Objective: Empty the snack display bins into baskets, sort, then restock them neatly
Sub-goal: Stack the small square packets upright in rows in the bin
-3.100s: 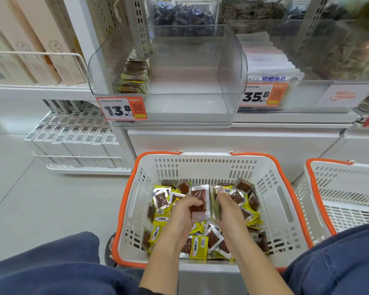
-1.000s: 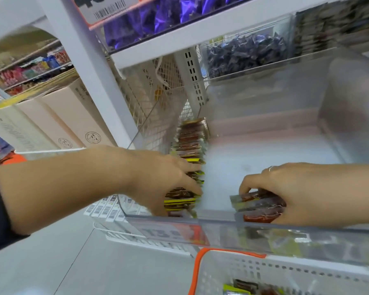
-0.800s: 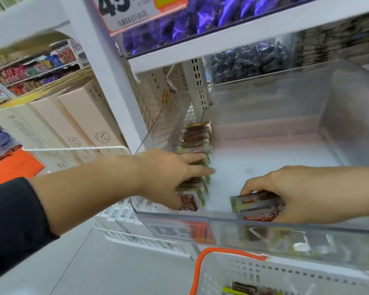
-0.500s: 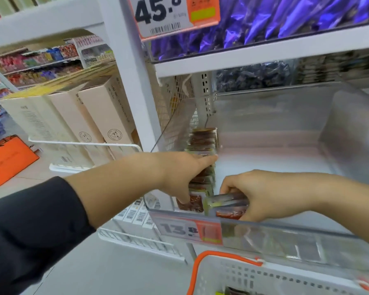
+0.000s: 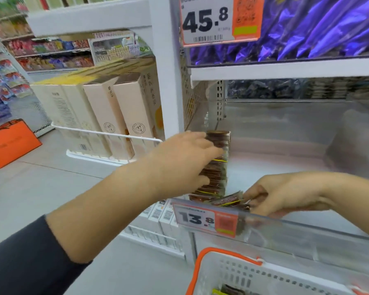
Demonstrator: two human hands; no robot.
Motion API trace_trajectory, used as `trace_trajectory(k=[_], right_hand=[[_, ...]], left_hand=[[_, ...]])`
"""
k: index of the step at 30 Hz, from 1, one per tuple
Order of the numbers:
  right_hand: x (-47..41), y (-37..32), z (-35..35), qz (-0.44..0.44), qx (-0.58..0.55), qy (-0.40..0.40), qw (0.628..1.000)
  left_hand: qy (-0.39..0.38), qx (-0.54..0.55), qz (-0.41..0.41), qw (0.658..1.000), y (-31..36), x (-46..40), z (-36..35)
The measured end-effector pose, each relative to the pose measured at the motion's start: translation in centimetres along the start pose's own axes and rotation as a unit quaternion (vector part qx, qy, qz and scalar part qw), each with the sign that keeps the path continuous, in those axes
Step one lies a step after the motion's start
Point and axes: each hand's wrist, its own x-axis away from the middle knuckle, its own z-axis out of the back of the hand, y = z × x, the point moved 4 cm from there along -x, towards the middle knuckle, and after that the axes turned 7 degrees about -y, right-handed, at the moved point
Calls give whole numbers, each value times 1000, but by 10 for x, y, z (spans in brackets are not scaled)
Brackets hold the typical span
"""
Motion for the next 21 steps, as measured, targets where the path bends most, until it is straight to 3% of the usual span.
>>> trace_trajectory(k=[2,4,6,8,10,13,16,21], right_hand=[[2,0,-5,13,27,3,1000],[8,-6,-6,5,83,39,996],[8,-11,-8,-12,141,65,988],[5,-17,-11,-31,166,96,981],[0,-24,-13,-40,179,134,974],[-12,-38,-22,-23,136,155,978],[-19,-49,-33,15,51,124,991],[3,-32,-18,-63,24,42,997]], left_hand=[[190,160,82,965,-4,34,5],[285,339,207,873,-6,62,-11],[257,516,310,756,0,72,-39],[211,639,356,649,12,69,-60],[206,696,355,589,25,62,-67],[218,713,359,562,35,53,-72],[227,724,358,544,35,53,-74],[229,718,350,556,36,57,-71]])
